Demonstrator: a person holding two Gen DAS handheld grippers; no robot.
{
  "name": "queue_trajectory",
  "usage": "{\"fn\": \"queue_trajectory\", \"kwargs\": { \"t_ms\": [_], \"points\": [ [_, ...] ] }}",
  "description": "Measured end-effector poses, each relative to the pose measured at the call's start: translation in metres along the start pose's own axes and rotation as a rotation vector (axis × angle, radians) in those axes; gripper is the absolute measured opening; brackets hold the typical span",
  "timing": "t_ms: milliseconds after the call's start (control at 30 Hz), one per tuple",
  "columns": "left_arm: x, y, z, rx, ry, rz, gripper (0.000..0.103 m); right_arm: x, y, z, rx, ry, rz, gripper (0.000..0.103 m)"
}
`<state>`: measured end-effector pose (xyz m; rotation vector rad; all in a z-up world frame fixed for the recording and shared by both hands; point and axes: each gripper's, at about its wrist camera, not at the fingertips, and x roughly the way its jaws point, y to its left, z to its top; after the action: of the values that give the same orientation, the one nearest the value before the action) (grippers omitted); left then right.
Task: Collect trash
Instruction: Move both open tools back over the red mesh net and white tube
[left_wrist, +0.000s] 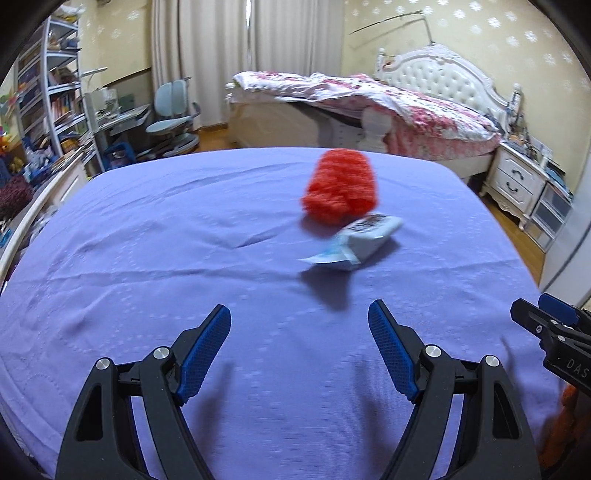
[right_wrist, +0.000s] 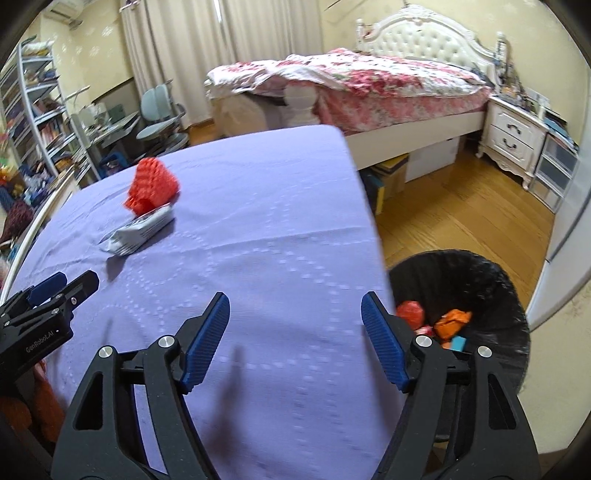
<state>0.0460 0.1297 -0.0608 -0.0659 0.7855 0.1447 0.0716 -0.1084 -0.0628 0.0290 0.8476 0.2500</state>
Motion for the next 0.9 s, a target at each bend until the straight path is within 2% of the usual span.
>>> {"fn": "queue_trajectory", "kwargs": {
  "t_ms": [133,333,567,767,900],
  "points": [
    [0.000,0.027,-0.002,-0.039,0.017,0.018,0.077,0.009,0.030,0.001,-0.041,0.024,0.021,0.072],
    [0.000,0.056,-0.002,-0.045,0.018,0.064,0.077,0.025,0.073,0.004,-0.092,0.057,0.059,0.072],
    [0.004,0.084,-0.001,-0.097,0.032,0.069,0.077,0.038,0.120,0.006,-0.132,0.072,0.097,0.078],
    [0.008,0.100,0.002,-0.119,0.031,0.067,0.077,0.054,0.152,0.016,-0.141,0.076,0.093,0.078],
    [0.011,0.108,0.004,-0.137,0.037,0.062,0.077,0.065,0.167,0.026,-0.125,0.075,0.060,0.078]
  ]
}}
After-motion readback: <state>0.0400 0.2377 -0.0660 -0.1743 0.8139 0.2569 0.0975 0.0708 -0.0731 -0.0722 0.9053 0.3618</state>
